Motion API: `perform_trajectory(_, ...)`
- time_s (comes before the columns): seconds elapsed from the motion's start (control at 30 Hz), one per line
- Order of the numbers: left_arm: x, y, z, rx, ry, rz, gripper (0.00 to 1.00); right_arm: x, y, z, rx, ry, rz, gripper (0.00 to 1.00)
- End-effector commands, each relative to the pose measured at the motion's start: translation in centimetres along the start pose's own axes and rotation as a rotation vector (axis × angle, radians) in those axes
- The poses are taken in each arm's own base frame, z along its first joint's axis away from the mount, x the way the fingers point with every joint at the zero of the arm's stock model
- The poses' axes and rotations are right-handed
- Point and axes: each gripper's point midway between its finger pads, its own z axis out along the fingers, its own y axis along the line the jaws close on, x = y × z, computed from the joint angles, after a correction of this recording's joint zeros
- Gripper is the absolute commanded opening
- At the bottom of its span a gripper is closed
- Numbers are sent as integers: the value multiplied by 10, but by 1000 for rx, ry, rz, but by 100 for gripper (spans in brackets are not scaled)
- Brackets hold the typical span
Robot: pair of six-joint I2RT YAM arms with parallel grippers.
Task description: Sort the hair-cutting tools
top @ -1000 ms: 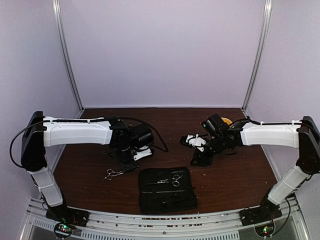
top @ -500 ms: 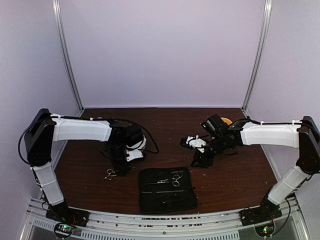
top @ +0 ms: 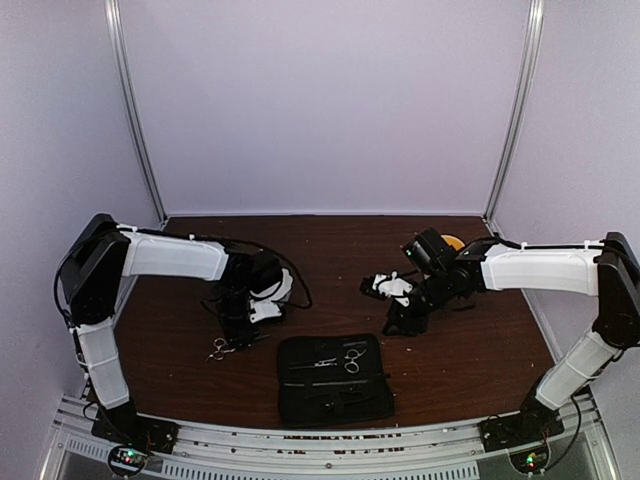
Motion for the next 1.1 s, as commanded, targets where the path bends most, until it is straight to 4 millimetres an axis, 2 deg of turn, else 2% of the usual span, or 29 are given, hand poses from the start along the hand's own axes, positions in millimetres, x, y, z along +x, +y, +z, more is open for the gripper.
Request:
perform_trajectory(0.0, -3, 13, 4, -13, -7, -7, 33, -12, -1, -9, -5, -31, -17, 47)
perform_trajectory(0.3, -7, -2, 13, 68, -19, 4, 30, -11, 0, -8, -15, -18, -20, 46)
perform_trajectory(0.6, -1, -9, 20, 77, 15, -6, 15, -10, 0, -9, -16, -14, -22, 46)
perform_trajectory(0.77, -2, -7, 2, 15, 1, -10, 10, -10, -1, -8, -9, -10, -25, 46)
perform_trajectory(1.07, -13, -9, -53, -64, -94, 15, 6, -10, -1, -7, -11, -6, -24, 46)
